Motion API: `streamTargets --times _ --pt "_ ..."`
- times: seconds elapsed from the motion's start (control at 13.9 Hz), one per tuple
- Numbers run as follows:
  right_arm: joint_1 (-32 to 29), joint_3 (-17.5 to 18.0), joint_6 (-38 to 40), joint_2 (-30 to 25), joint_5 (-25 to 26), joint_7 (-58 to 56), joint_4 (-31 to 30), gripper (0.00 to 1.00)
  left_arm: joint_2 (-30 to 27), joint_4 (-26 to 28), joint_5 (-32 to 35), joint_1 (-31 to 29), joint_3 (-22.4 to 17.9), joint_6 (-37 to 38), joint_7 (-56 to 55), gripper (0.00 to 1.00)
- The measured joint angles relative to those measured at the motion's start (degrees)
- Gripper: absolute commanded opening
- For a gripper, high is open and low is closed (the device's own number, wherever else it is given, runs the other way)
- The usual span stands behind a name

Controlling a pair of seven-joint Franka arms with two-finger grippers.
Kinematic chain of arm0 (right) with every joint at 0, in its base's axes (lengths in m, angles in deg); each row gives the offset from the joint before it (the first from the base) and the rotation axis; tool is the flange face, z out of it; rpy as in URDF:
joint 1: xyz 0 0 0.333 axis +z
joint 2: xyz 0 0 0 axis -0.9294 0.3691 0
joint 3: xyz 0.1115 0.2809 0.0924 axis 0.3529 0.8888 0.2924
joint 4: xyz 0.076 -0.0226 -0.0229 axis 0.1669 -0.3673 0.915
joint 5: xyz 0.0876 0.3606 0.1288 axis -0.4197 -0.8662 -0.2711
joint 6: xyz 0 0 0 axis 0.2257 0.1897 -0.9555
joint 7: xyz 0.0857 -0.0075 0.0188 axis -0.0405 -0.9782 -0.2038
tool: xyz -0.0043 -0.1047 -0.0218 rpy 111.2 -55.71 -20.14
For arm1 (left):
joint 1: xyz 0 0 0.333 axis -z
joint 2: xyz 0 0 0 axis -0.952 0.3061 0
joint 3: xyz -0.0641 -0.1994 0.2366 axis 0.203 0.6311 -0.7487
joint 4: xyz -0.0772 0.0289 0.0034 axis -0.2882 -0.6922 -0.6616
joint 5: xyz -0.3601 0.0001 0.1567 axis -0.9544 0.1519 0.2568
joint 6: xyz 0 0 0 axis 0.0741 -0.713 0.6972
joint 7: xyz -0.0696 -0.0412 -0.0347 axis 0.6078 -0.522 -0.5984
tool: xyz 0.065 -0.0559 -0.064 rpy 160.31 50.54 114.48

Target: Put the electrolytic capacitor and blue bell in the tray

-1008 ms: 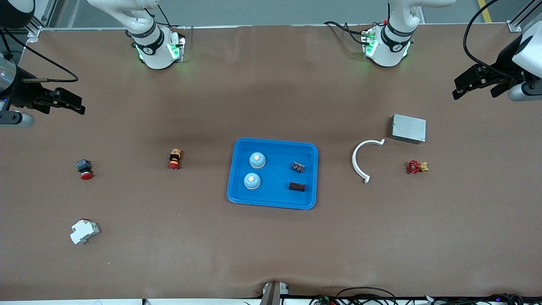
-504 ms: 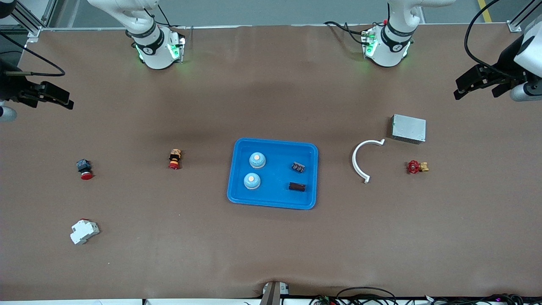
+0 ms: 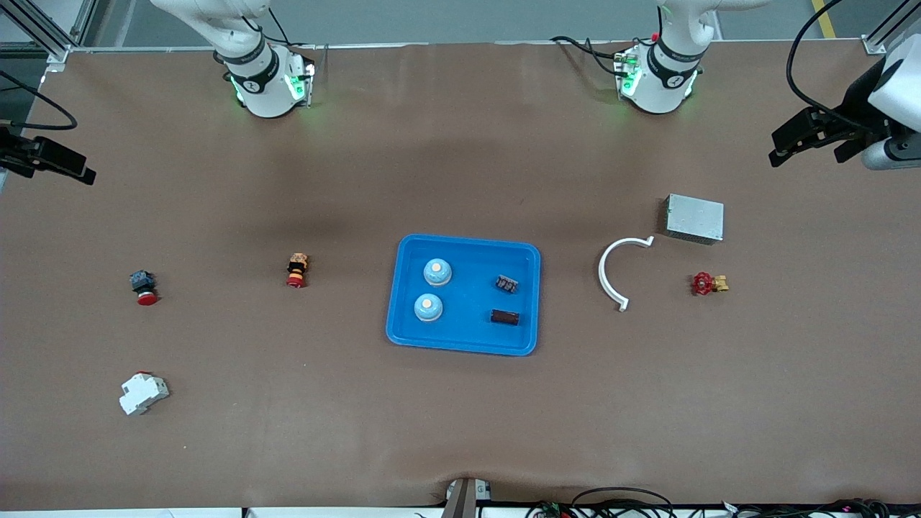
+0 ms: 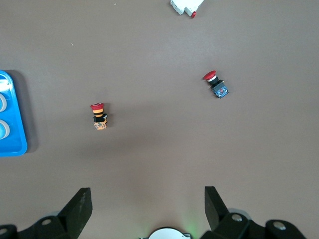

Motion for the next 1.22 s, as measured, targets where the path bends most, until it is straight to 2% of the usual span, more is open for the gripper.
streamTargets --times 1.22 --pt "0.1 0.4 0.2 1.4 -0.1 0.0 0.0 1.00 -0.7 -0.2 0.5 -0.4 0.0 0.4 2.1 1.00"
